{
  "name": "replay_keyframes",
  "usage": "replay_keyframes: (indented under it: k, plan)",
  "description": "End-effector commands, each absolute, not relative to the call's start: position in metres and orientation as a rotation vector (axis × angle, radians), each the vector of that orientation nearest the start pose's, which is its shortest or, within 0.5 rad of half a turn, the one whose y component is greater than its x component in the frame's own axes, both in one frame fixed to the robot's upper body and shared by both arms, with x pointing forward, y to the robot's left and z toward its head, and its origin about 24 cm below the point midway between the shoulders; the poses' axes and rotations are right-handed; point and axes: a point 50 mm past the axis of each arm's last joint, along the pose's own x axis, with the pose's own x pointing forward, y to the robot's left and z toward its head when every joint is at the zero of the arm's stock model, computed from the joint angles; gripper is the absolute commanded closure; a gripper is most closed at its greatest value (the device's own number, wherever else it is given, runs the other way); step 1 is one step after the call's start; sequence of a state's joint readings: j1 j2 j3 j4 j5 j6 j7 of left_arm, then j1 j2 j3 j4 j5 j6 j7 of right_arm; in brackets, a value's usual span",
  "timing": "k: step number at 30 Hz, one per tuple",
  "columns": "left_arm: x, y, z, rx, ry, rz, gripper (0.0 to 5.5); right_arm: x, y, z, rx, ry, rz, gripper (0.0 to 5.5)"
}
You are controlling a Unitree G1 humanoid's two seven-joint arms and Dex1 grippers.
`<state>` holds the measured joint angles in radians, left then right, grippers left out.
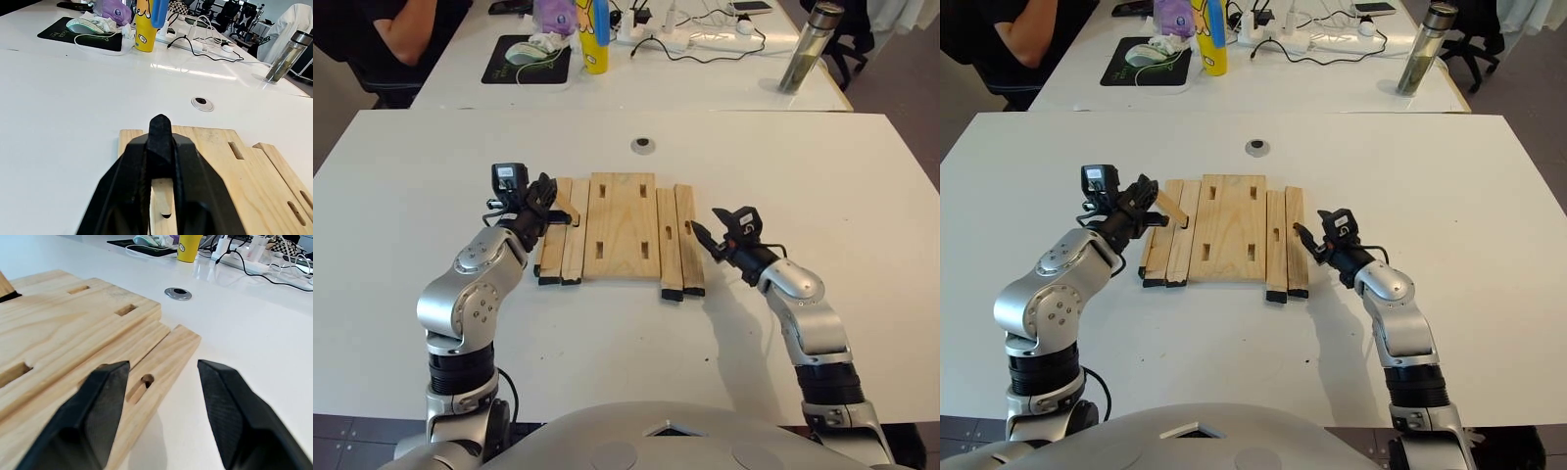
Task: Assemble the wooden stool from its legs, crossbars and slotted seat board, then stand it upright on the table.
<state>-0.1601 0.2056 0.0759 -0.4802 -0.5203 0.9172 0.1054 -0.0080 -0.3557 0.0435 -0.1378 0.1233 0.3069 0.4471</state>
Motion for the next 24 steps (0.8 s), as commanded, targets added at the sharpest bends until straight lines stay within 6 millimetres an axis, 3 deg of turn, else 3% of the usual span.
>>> replay_keyframes:
  k: [1,14,24]
  plan:
    - [0.249,0.154,0.069,-0.097,0.533,-0.163,5.07,0.249,-0.174,0.059,-0.204,0.234,0.462,2.92]
    - [0.254,0.187,0.064,-0.222,0.567,0.019,5.07,0.243,-0.169,0.056,-0.192,0.283,0.404,2.92]
    - [0.261,0.147,0.072,0.104,0.539,-0.309,5.07,0.241,-0.164,0.054,-0.183,0.294,0.381,2.92]
